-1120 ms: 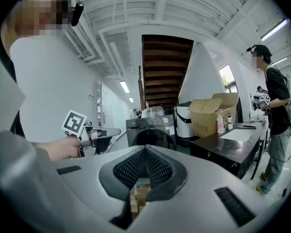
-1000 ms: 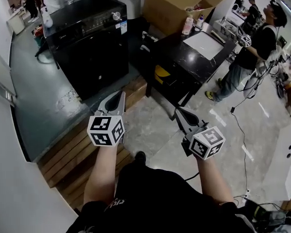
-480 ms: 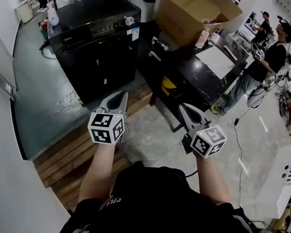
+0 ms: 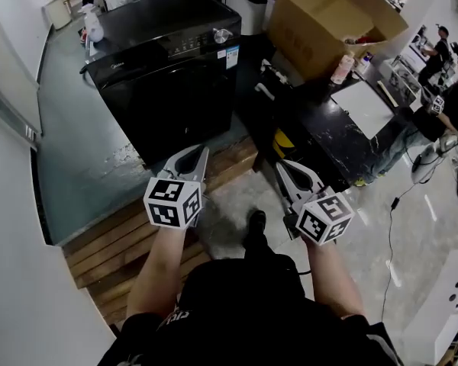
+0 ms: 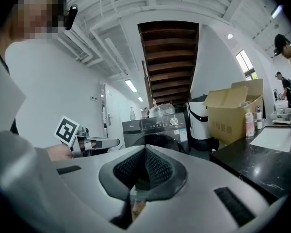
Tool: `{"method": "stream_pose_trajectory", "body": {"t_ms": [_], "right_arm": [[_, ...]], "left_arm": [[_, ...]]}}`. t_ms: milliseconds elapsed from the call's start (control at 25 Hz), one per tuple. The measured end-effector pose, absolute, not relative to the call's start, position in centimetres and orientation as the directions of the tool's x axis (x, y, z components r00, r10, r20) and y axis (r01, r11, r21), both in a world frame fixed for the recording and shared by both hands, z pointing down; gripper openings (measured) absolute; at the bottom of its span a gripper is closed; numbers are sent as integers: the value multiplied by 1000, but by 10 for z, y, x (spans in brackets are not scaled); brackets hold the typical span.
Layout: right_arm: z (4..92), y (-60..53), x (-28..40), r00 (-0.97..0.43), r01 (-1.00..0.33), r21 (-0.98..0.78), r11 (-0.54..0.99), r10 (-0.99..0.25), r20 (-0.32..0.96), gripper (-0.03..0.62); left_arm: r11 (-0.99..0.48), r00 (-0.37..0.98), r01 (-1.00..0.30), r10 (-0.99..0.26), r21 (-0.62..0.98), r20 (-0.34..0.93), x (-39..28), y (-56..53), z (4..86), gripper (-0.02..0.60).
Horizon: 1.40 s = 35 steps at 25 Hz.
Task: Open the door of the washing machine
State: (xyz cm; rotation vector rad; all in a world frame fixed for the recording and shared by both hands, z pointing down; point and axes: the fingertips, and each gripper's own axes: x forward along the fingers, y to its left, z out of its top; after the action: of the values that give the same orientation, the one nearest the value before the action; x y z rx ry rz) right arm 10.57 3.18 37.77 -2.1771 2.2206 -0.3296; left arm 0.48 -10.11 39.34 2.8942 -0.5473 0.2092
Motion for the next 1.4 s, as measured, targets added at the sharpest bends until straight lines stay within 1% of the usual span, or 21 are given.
{"method": "stream_pose_trajectory", "body": {"t_ms": [280, 640, 1000, 1160, 1400], "right_arm": [[385, -17, 145, -115, -979, -181, 90, -984, 138, -6], [391, -67, 225, -199, -961, -222, 164, -969, 144, -6], [397, -93, 307, -228, -949, -251, 189, -964, 137, -6], [407, -111, 309, -272, -937, -267, 226, -951, 147, -6], [411, -140, 283, -359, -918, -244, 313, -917, 176, -6]], "left_arm": [[-885, 894, -436, -403, 167, 197, 39, -139, 400, 9], [-866, 873, -470, -428, 169, 231, 127, -179, 399, 9], [-872, 870, -466, -422, 149, 254, 212, -199, 392, 9], [-864, 859, -484, -438, 139, 266, 219, -208, 397, 9], [-830, 834, -534, -485, 163, 264, 201, -237, 402, 9]]}}
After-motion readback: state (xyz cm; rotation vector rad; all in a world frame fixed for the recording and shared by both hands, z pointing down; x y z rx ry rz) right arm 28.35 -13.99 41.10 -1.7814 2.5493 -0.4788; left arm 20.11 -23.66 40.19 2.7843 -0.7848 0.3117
